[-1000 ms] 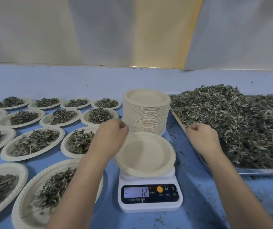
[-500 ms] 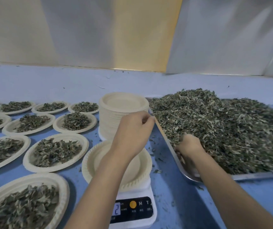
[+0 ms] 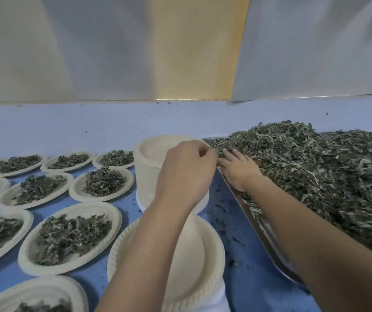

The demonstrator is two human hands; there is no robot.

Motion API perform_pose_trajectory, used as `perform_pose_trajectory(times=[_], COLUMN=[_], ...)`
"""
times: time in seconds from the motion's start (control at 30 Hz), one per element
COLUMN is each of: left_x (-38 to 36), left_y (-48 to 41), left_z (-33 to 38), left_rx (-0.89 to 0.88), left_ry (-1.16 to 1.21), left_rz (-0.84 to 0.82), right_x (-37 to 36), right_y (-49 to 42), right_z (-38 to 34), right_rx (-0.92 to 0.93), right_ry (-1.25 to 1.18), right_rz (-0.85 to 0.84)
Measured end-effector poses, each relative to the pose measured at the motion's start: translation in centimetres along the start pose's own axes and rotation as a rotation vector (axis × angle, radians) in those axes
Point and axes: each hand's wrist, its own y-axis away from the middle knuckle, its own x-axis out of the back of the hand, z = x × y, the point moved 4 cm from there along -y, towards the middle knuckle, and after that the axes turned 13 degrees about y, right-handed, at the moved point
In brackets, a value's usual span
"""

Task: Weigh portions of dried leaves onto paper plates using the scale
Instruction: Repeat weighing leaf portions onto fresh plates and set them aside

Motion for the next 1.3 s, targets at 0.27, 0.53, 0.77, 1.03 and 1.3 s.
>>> perform_pose_trajectory(times=[0.27,0.53,0.77,1.03,1.3], left_x=[1.0,0.1,0.0,0.3,-0.2], left_y=[-0.6,-0.2,1.9,5.2,6.1], left_z=[0.4,-0.7,-0.3,0.2,0.4], left_rx=[-0.004,0.056,0.086,0.107,0.107], left_ry=[0.052,0.084,0.093,0.131,0.110], left_rz=[0.095,0.029,0.044,0.036,0.018], right_x=[-1.3,-2.7,-1.8,-0.6,1.7], right_y=[-2.2,0.6,4.3,8.9,11.5], right_z=[0.2,2.2,1.1,0.7,0.3], right_rx=[0.010,-0.117,-0.067,-0.060,-0.251], right_ry=[-0.136,-0.003,0.016,-0.264,0.060], right_rz=[-0.111,-0.178,-0.157,-0.073,0.231])
